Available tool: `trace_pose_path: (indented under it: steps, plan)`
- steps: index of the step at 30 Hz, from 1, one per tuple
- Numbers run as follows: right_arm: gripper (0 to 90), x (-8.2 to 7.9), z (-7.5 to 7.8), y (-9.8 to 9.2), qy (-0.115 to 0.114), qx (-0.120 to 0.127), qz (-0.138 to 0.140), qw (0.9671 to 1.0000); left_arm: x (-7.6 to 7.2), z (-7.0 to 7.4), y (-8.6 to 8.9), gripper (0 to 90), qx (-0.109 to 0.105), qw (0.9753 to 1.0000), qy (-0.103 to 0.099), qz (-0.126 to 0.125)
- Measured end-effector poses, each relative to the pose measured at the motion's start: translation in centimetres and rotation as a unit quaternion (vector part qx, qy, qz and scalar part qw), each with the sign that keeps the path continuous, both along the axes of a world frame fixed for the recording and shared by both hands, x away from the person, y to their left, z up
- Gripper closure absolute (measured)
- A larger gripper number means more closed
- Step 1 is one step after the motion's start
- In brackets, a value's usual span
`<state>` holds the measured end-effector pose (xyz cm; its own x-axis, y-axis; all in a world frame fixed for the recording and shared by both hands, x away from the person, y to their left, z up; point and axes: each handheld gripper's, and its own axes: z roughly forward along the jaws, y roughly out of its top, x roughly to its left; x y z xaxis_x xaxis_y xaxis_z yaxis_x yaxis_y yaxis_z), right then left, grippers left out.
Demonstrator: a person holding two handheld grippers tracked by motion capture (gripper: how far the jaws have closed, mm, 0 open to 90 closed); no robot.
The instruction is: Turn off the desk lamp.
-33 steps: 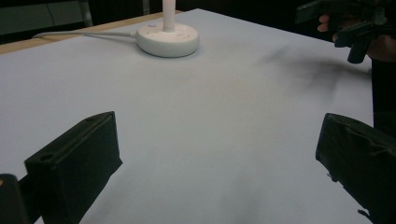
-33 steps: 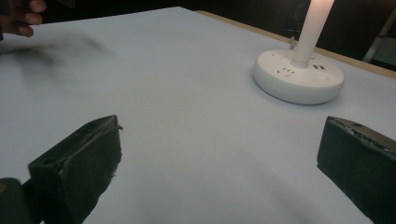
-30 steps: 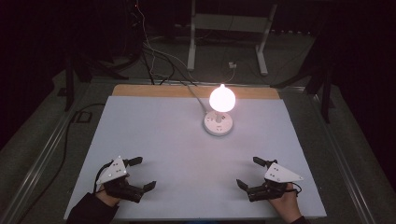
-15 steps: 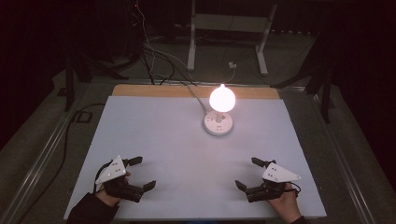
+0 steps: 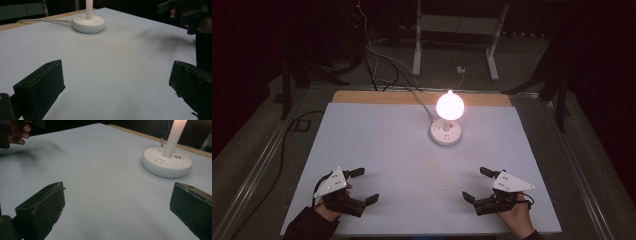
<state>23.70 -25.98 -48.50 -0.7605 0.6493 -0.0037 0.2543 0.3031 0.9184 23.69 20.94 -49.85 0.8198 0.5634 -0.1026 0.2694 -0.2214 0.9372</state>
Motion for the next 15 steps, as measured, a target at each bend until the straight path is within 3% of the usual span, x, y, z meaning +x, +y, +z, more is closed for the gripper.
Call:
trace_pose_path:
  steps: [15]
  plan:
    - [0.0, 1.8, 2.3, 0.4, -0.015, 0.005, -0.009, 0.9998, 0.0, 0.0, 0.1, 0.4, -0.002, 1.0, -0.001, -0.001]
